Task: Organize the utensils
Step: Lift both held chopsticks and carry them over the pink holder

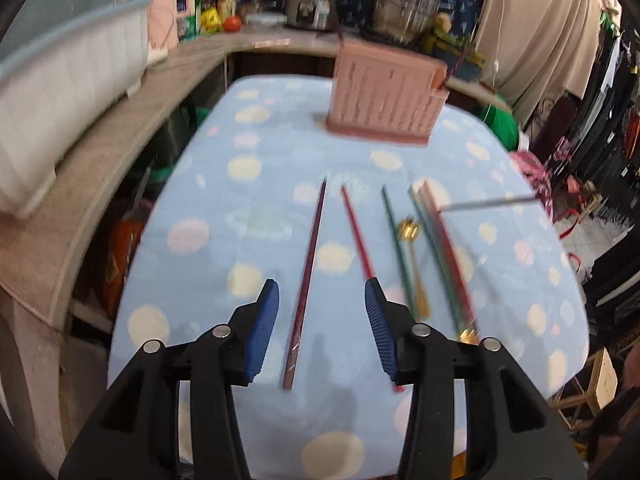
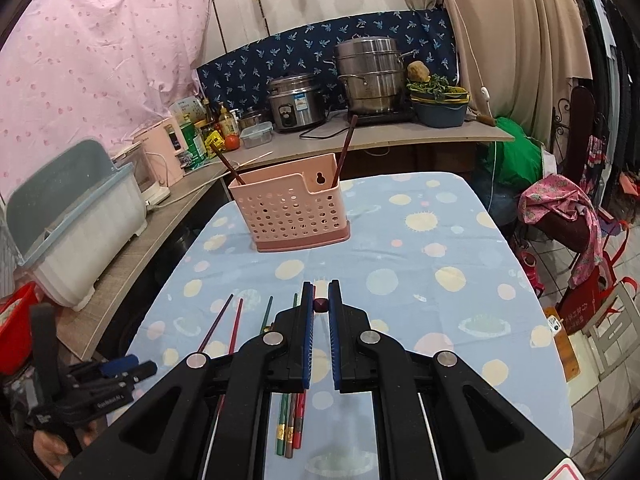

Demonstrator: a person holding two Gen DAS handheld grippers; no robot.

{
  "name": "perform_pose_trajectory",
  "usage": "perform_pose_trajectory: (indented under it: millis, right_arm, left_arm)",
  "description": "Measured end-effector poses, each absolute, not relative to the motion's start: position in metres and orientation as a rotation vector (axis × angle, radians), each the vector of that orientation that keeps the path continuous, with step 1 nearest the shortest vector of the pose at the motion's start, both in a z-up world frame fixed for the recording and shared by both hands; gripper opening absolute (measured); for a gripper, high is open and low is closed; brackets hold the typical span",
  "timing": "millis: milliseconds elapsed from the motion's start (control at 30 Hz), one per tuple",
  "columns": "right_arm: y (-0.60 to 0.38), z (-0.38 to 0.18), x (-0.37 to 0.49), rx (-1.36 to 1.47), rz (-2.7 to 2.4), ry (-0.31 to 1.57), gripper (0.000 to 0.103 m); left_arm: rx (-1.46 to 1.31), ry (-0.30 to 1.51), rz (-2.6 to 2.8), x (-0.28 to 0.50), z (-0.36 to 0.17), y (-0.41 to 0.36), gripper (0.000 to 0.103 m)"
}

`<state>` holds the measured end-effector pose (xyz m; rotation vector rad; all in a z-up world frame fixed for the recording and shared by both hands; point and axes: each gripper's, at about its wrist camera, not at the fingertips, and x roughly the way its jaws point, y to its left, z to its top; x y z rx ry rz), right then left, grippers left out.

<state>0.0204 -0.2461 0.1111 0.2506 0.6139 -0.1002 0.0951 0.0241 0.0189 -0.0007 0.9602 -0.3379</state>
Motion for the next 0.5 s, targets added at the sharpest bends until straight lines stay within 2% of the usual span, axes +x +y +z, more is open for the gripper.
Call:
perform_pose_trajectory:
  millis: [267,333,467,500]
  right_arm:
    - [-0.243,0.101,0.018,0.255,-0.105,0.639,0.007]
    - [-0.242,0.099,0.017,0.254,-0.108,0.643,0.007]
    - [-0.241,0.097,0.017,0.257,-0.111,0.648,0.007]
    - [-0.241,0.097,0.017,0.257,-0.112,0.649,0.007]
  left_arm:
    - [-0.015,1.067,-0.3,0.09,-0.042,0.037,0.04]
    - [-0.019,1.082,-0.301,0.091,-0.049,0.036,0.03]
    - [0.026,1.062,-0.297,0.089,-0.05,0.032,0.024]
    - [0.032,1.062,-0.303,0.089,-0.05,0.03,0.015]
